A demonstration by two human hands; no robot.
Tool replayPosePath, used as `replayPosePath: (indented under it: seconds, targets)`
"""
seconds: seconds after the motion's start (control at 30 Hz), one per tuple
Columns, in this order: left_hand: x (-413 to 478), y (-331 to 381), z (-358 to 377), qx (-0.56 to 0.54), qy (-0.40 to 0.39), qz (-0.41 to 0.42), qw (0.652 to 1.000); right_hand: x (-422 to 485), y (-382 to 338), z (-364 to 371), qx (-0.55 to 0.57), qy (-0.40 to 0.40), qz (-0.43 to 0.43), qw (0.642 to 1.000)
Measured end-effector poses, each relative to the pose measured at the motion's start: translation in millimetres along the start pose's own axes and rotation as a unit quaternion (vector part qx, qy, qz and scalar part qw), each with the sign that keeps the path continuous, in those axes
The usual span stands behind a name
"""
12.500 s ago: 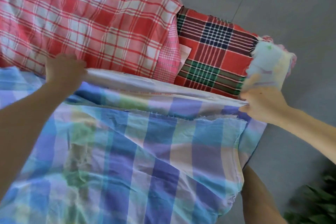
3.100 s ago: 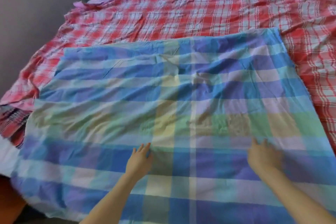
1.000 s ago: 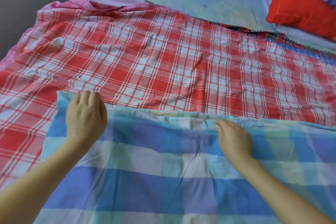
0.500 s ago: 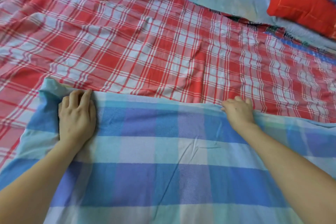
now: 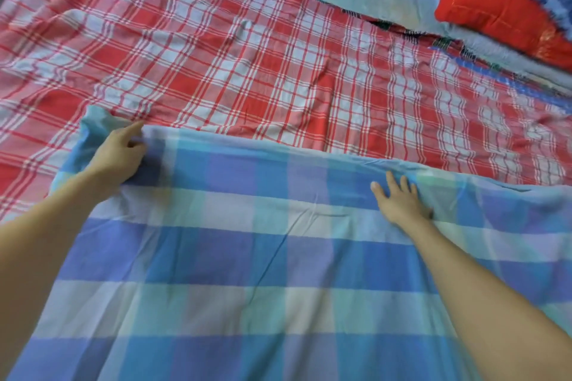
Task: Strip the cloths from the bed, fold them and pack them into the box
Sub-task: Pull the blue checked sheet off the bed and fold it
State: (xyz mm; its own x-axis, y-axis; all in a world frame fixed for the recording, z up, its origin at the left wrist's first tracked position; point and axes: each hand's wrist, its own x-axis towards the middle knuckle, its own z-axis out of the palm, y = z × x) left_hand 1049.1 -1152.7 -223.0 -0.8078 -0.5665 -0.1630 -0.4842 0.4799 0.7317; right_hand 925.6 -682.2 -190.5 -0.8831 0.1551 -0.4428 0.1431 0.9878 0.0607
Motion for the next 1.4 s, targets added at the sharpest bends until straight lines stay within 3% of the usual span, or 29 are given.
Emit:
replayPosePath:
  seconds: [0.07,0.17,0.3,0.37,0.47,0.57,0.7,0.83,0.93,1.03,1.13,1.3,1.33,1.4]
  targets:
    - [-41.3,-5.1,-12.4,-0.077,0.090,-0.019,0.993,-18.3,-13.9,-8.3,0.008,0.053,-0.036,0.998]
    - [-128.4,-41.2,-37.8,-0.061,0.163,-0.016,0.985,-86.5,-28.7,17.3,0.019,0.119,-0.142,0.983]
    - [-267.3,-103.5,-85.4,0.022,0.151,-0.086,0.985,-208.4,-40.5,86.4,0.042,0.050,-0.298,0.952]
    - [-332.9,-125.1,-108.4,0.052,0.126,-0.135,0.981,-265.1,-46.1,120.9,0.031,0.065,-0.373,0.925]
    - [-409.1,-137.8,-123.9,0.092,0.062,-0.180,0.977,-336.2,-54.2,153.4,0.029,0.065,-0.418,0.906]
    - [-457.3,-151.0,-123.6,0.098,0.013,-0.235,0.967,-389.6,-59.4,170.4,0.049,0.057,-0.429,0.900]
    - [-515.2,-163.0,-129.4,0.002,-0.067,-0.353,0.933,-449.8,-52.8,190.6,0.062,0.047,-0.452,0.888]
    - [-558.5,-167.6,-128.1,-0.031,-0.118,-0.357,0.926,-485.9,-36.2,210.0,0.092,0.043,-0.460,0.882]
    - [-597.3,-169.0,-131.2,-0.096,-0.156,-0.400,0.898,-516.6,-24.1,223.6,0.111,0.053,-0.470,0.874]
    - [-628.7,-166.8,-128.4,-0.115,-0.139,-0.399,0.899,-550.2,-13.1,239.6,0.125,0.045,-0.483,0.866]
    - [-656.0,-160.2,-124.4,-0.139,-0.140,-0.388,0.900,-589.1,1.3,254.9,0.107,-0.003,-0.510,0.854]
    - [-694.3,-146.0,-120.5,-0.091,-0.120,-0.322,0.935,-643.5,28.9,265.5,0.036,-0.102,-0.521,0.847]
    - [-698.7,-137.0,-120.0,-0.078,-0.121,-0.307,0.941,-651.5,34.8,263.8,0.032,-0.130,-0.513,0.848]
    - [-698.0,-117.6,-118.2,-0.068,-0.120,-0.286,0.948,-664.0,44.4,254.8,0.036,-0.260,-0.453,0.852]
